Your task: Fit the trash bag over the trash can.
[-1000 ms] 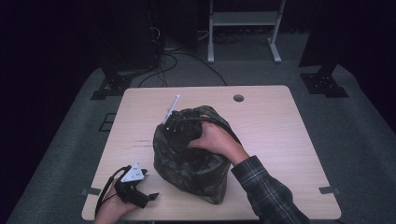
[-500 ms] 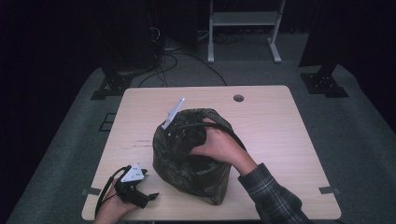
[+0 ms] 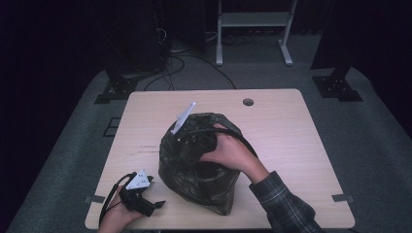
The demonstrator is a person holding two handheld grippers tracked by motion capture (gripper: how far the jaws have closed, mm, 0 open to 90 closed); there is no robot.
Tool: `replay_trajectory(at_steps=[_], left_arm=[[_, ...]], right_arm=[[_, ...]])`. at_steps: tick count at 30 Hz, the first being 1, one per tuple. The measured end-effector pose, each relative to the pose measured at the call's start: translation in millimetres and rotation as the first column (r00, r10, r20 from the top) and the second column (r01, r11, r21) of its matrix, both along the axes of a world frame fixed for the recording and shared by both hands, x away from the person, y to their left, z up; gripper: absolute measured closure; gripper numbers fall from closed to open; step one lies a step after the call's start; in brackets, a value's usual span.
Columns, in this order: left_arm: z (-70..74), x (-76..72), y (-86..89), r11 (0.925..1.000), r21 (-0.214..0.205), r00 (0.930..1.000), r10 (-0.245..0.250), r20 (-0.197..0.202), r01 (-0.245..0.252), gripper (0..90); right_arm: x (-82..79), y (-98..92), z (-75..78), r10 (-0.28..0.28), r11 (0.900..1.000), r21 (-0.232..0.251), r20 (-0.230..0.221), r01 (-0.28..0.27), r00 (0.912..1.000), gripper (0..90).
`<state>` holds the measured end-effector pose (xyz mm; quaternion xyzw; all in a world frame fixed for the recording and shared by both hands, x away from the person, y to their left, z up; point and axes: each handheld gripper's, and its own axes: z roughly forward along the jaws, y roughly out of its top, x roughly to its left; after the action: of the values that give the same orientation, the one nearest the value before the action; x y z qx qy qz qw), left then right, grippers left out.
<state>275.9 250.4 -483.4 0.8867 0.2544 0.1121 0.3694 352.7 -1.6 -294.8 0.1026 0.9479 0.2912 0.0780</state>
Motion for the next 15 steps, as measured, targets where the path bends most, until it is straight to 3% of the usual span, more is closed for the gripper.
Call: replay_trajectory(at_steps=[7, 15], left_arm=[[0.0, 0.1, 0.0, 1.0, 0.0, 1.0, 0.0, 0.001, 0.0, 0.0], [-0.1, 0.0, 0.0, 1.0, -0.001, 1.0, 0.0, 0.0, 0.0, 0.0]], right_arm=[[3.4, -40.9, 19.0, -0.051, 0.9946, 0.091, 0.008, 0.05, 0.9987, 9.3], [1.3, -93.8, 32.3, -0.116, 0.9755, 0.19, 0.023, 0.11, 0.993, 9.3]])
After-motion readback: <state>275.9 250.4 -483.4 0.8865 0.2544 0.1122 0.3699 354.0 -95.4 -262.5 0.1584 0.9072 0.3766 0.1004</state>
